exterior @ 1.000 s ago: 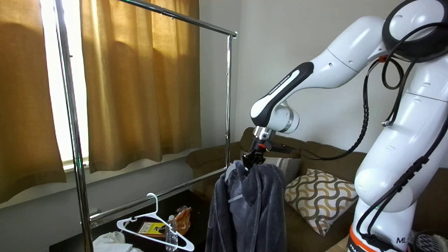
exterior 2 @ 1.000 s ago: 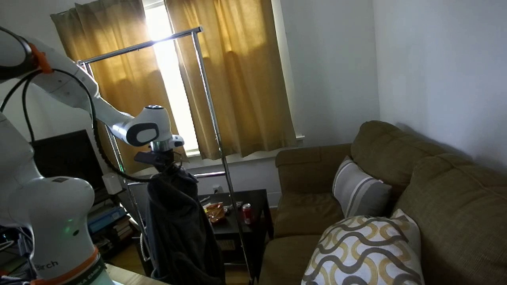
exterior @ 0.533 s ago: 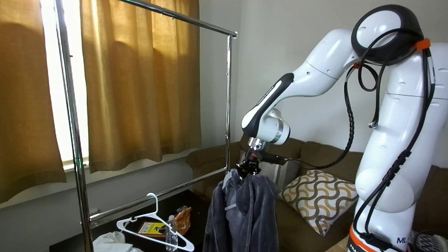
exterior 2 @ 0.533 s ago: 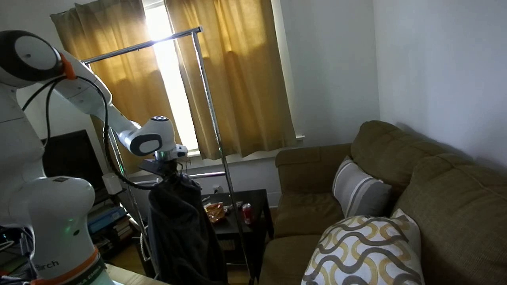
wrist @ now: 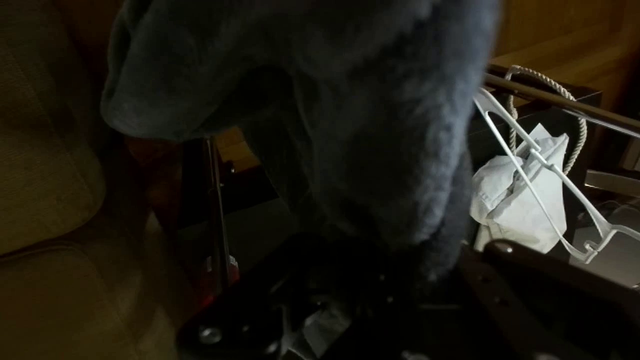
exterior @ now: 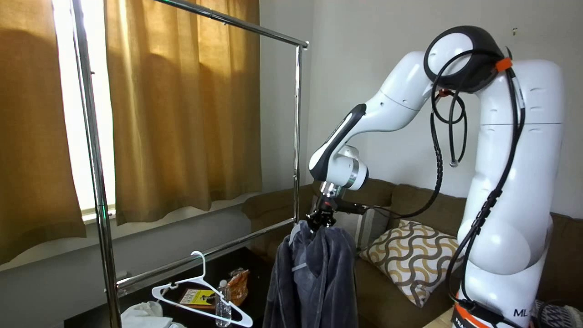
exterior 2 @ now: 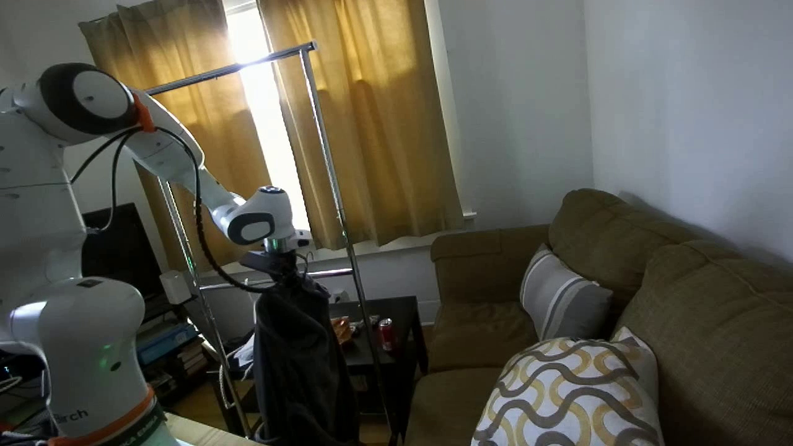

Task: Pick up the gray robe with the hanger from the top rail and put it on the bottom rail

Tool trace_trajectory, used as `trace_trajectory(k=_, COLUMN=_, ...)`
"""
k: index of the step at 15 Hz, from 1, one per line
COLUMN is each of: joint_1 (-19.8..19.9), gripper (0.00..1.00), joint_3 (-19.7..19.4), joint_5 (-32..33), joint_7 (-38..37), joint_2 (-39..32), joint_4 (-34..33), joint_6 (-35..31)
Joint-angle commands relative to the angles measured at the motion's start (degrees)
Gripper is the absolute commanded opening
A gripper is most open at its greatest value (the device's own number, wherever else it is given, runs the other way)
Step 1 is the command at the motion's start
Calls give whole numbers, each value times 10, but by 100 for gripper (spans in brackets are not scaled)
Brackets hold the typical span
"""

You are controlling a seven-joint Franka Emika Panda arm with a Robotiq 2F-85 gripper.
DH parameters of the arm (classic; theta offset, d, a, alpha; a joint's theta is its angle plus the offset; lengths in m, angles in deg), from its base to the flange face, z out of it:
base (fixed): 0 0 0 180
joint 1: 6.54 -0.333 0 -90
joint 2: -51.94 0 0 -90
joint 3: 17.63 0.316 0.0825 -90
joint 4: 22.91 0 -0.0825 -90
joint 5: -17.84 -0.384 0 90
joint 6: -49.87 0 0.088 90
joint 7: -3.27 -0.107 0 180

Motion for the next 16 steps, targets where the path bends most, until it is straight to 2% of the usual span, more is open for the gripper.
trace_trajectory(k=1, joint_1=33, gripper=2, joint_3=25, joint_5=18, joint_7=23, joint_2=-50, joint_4=-45, joint_6=9)
trace_trajectory(k=7, joint_1=66, gripper=2, joint_3=61, joint_5=63, joint_7=19, joint_2=-112, joint_4=-92, joint_6=5)
trace_trajectory(k=16, joint_1=117, gripper=2, joint_3=114, joint_5=63, joint_7=31, joint_2=-198, joint_4=-180, joint_6=-21)
